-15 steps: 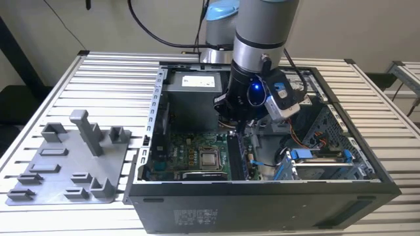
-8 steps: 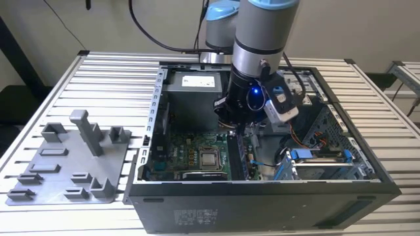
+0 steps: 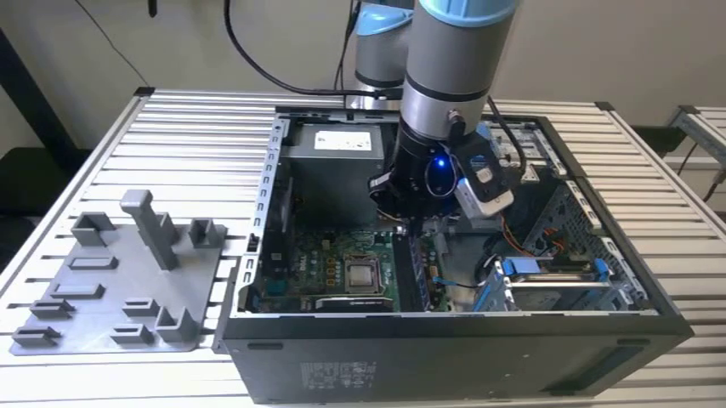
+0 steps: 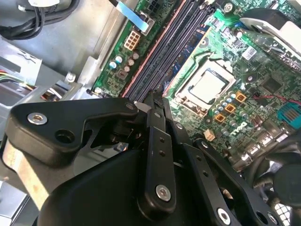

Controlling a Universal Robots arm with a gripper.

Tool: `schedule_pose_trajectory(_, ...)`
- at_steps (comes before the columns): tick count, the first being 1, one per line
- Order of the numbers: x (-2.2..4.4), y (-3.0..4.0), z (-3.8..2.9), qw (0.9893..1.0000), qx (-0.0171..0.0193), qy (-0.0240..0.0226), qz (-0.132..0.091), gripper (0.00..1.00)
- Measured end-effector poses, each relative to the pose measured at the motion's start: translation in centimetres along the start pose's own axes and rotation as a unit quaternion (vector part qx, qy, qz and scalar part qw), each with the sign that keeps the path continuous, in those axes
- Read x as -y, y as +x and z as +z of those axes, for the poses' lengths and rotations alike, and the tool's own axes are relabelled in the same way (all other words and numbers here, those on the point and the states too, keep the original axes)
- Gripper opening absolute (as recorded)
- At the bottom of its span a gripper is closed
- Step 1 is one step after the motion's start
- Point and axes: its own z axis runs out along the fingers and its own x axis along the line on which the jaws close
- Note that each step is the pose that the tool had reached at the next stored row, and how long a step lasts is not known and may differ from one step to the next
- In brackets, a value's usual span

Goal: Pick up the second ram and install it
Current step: 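Insert the second ram into the second slot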

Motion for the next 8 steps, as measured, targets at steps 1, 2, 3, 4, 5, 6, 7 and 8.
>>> schedule_pose_trajectory(1,0.0,0.0,0.0,1.0,0.0,0.0,0.0,0.13)
schedule_pose_trajectory(2,0.0,0.0,0.0,1.0,0.0,0.0,0.0,0.13)
schedule_pose_trajectory(3,0.0,0.0,0.01,1.0,0.0,0.0,0.0,0.13)
schedule_pose_trajectory(4,0.0,0.0,0.02,1.0,0.0,-0.0001,0.0,0.13)
schedule_pose_trajectory(5,0.0,0.0,0.02,1.0,0.0,0.0,0.0,0.13)
schedule_pose_trajectory(6,0.0,0.0,0.11,1.0,0.0001,-0.0004,0.0,0.13)
schedule_pose_trajectory(7,0.0,0.01,0.2,1.0,0.0001,-0.0003,0.0,0.13)
schedule_pose_trajectory(8,0.01,0.01,0.28,1.0,0.0001,-0.0002,0.0,0.13)
